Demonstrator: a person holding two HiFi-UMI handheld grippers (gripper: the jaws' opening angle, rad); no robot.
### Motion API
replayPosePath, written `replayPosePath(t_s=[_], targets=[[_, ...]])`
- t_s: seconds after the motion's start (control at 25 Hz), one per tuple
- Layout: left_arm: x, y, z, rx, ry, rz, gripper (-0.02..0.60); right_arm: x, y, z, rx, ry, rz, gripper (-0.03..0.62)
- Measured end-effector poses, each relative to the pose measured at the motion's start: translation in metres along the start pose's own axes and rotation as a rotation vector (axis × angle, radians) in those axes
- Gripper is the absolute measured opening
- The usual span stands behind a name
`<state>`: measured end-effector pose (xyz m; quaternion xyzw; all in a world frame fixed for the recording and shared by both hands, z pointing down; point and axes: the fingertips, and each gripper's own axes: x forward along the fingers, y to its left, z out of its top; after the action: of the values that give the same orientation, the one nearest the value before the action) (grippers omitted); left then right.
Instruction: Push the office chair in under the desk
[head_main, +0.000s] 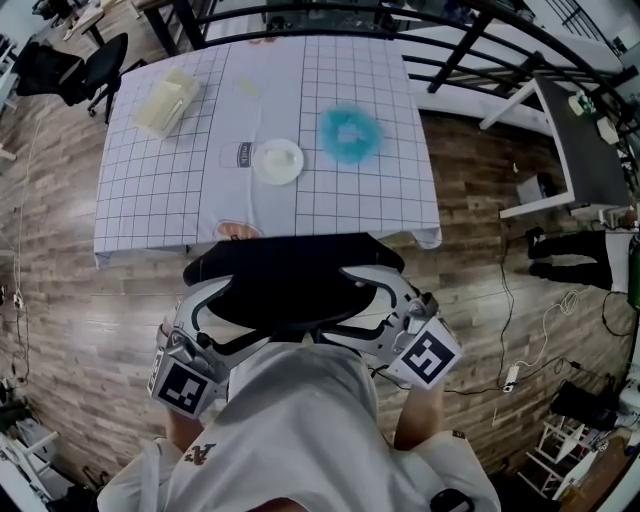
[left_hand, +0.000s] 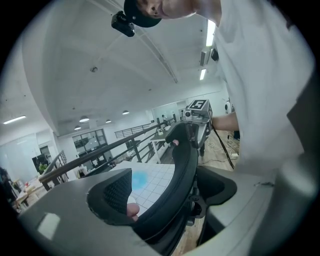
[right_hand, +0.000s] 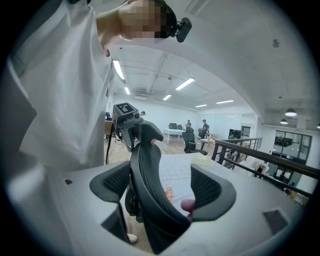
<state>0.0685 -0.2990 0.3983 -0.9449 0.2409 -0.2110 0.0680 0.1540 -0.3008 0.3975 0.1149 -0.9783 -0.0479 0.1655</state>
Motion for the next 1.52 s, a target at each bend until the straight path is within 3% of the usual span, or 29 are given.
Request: replayPosePath(t_s=[0.68, 0.96, 1.04, 1.12, 1.36, 1.48, 1.52], targets=[[-0.005, -0.007, 0.003, 0.003, 0.005, 0.014, 0.407, -0.005, 0.010, -0.001, -0.024, 0.005, -0.026, 0.383], [-0.011, -0.012, 0.008, -0.048, -0.021, 0.017, 0.394, -0.007, 0.018, 0.000, -0.038, -0.002, -0.022, 0.370], [-0.017, -0.013, 0.017, -0.087, -0.065, 0.023, 0.350, -0.012, 0.020, 0.006, -0.040, -0.019, -0.025, 0.339], [-0.025, -0.012, 0.030, -0.110, -0.137, 0.033, 0.321, -0.020, 0.021, 0.019, -0.036, -0.072, -0.032, 0.233], [-0.035, 0.007, 0.057, -0.086, -0.268, 0.112, 0.198, -0.040, 0.010, 0.061, -0.018, -0.269, -0.084, 0.147], [-0.036, 0.017, 0.063, -0.086, -0.308, 0.155, 0.129, -0.040, -0.003, 0.068, -0.023, -0.302, -0.147, 0.103], [-0.036, 0.020, 0.064, -0.086, -0.314, 0.169, 0.105, -0.038, -0.008, 0.068, -0.025, -0.297, -0.175, 0.061]])
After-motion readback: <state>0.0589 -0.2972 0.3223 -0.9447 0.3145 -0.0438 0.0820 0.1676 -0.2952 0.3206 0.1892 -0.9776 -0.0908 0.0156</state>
